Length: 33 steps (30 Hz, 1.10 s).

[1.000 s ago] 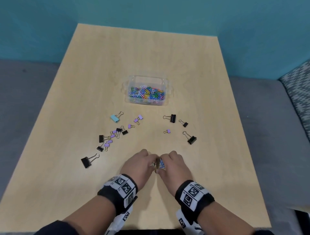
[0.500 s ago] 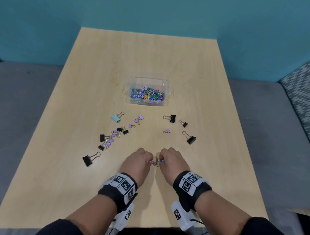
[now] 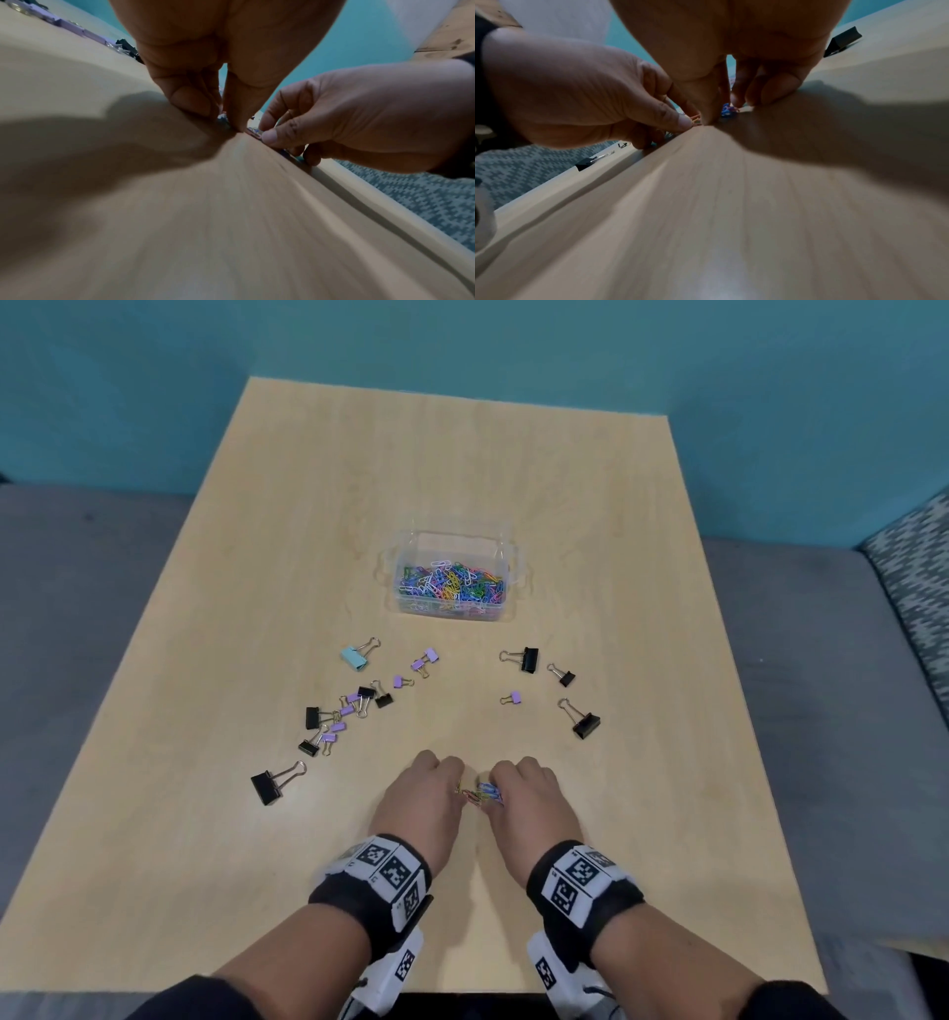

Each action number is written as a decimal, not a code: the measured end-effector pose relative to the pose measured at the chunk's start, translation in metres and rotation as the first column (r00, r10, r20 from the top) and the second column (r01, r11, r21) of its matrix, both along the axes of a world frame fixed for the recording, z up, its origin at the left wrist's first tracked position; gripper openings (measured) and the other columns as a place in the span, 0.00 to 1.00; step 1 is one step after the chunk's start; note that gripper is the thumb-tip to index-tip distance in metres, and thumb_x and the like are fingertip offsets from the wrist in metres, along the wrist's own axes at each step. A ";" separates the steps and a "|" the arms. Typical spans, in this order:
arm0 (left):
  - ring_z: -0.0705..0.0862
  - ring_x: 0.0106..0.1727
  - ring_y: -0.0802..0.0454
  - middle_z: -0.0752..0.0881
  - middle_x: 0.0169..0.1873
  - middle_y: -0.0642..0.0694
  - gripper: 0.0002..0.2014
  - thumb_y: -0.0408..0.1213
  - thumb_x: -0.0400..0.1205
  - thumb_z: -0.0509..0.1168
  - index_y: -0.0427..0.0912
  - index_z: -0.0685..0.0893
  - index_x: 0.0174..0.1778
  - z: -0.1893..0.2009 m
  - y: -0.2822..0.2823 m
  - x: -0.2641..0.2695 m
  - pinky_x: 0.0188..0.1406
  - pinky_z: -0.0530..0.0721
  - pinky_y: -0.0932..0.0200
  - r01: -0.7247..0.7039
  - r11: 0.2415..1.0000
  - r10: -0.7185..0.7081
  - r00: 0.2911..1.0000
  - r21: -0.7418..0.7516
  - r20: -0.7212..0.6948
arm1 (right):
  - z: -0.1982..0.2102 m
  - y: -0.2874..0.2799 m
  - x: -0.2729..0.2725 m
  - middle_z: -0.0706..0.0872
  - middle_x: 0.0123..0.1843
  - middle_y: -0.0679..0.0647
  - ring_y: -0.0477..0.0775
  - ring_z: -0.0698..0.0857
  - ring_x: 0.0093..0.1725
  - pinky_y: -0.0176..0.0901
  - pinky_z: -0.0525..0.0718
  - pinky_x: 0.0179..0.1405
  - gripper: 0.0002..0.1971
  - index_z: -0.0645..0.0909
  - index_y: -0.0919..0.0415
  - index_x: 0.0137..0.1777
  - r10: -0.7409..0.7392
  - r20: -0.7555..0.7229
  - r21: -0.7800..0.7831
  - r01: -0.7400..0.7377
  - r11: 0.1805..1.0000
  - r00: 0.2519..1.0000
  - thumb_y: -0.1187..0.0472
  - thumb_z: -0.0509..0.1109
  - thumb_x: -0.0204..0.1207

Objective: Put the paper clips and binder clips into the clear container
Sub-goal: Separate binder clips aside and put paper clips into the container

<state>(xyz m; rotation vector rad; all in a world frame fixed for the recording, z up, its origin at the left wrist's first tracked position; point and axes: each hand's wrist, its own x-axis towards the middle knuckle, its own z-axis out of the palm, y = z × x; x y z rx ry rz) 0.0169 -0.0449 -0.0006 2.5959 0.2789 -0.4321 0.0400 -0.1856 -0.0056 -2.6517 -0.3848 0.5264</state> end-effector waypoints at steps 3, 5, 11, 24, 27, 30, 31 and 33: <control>0.73 0.35 0.48 0.73 0.44 0.48 0.05 0.39 0.82 0.61 0.44 0.78 0.50 -0.002 0.000 0.003 0.34 0.77 0.54 0.041 0.999 -0.041 0.999 0.030 0.006 | -0.001 0.001 0.005 0.75 0.51 0.51 0.55 0.71 0.51 0.46 0.71 0.40 0.01 0.73 0.54 0.50 0.032 0.019 -0.012 -0.032 0.999 0.999 0.59 0.62 0.81; 0.71 0.34 0.48 0.71 0.42 0.49 0.01 0.37 0.82 0.61 0.44 0.77 0.46 -0.005 0.000 0.006 0.31 0.72 0.55 0.075 0.995 -0.075 0.997 0.064 0.008 | -0.001 0.001 0.008 0.75 0.51 0.52 0.55 0.71 0.51 0.45 0.68 0.39 0.01 0.73 0.54 0.50 0.065 0.023 -0.023 -0.065 0.998 0.998 0.60 0.61 0.81; 0.74 0.31 0.46 0.72 0.37 0.49 0.04 0.31 0.78 0.62 0.43 0.76 0.39 -0.012 0.004 0.013 0.29 0.76 0.53 0.084 0.992 -0.084 0.996 0.091 0.002 | 0.003 0.002 0.016 0.72 0.48 0.49 0.54 0.71 0.50 0.49 0.75 0.44 0.07 0.66 0.51 0.42 0.063 -0.055 -0.028 -0.065 0.998 0.997 0.60 0.60 0.80; 0.76 0.34 0.45 0.74 0.36 0.48 0.05 0.31 0.78 0.58 0.42 0.77 0.37 -0.012 0.008 0.013 0.33 0.78 0.51 0.063 0.998 -0.062 0.998 0.031 -0.009 | 0.015 0.012 0.029 0.70 0.42 0.50 0.55 0.68 0.44 0.45 0.66 0.39 0.07 0.65 0.54 0.40 0.120 -0.129 -0.107 -0.134 0.985 0.984 0.64 0.59 0.75; 0.78 0.35 0.45 0.76 0.36 0.48 0.06 0.31 0.79 0.58 0.41 0.78 0.38 -0.008 0.010 0.013 0.34 0.78 0.52 0.044 0.999 -0.044 0.999 -0.001 0.013 | 0.015 0.011 0.029 0.68 0.42 0.50 0.55 0.68 0.42 0.45 0.65 0.37 0.08 0.64 0.54 0.41 0.160 -0.105 -0.117 -0.172 0.978 0.982 0.67 0.59 0.74; 0.80 0.35 0.49 0.82 0.35 0.49 0.05 0.35 0.79 0.61 0.44 0.81 0.38 -0.002 0.015 0.012 0.33 0.76 0.58 -0.080 0.987 0.077 0.997 -0.142 -0.027 | 0.018 0.007 0.032 0.70 0.40 0.50 0.56 0.71 0.40 0.45 0.64 0.31 0.07 0.65 0.56 0.39 0.146 -0.115 -0.086 -0.157 0.984 0.983 0.67 0.59 0.72; 0.81 0.33 0.50 0.83 0.32 0.50 0.05 0.35 0.77 0.64 0.45 0.82 0.36 0.000 0.018 0.012 0.32 0.76 0.59 -0.195 0.946 0.183 0.981 -0.259 -0.070 | 0.019 0.003 0.035 0.72 0.38 0.50 0.56 0.73 0.38 0.44 0.65 0.29 0.06 0.67 0.57 0.39 0.096 -0.146 -0.045 -0.103 0.994 0.985 0.67 0.60 0.71; 0.79 0.26 0.49 0.83 0.25 0.47 0.07 0.30 0.74 0.67 0.44 0.82 0.31 0.004 0.025 0.015 0.27 0.78 0.59 -0.463 0.713 0.404 0.885 -0.527 -0.232 | 0.020 -0.004 0.042 0.79 0.34 0.49 0.51 0.76 0.32 0.39 0.69 0.25 0.04 0.73 0.58 0.37 -0.094 -0.264 0.099 0.124 0.987 0.960 0.67 0.62 0.69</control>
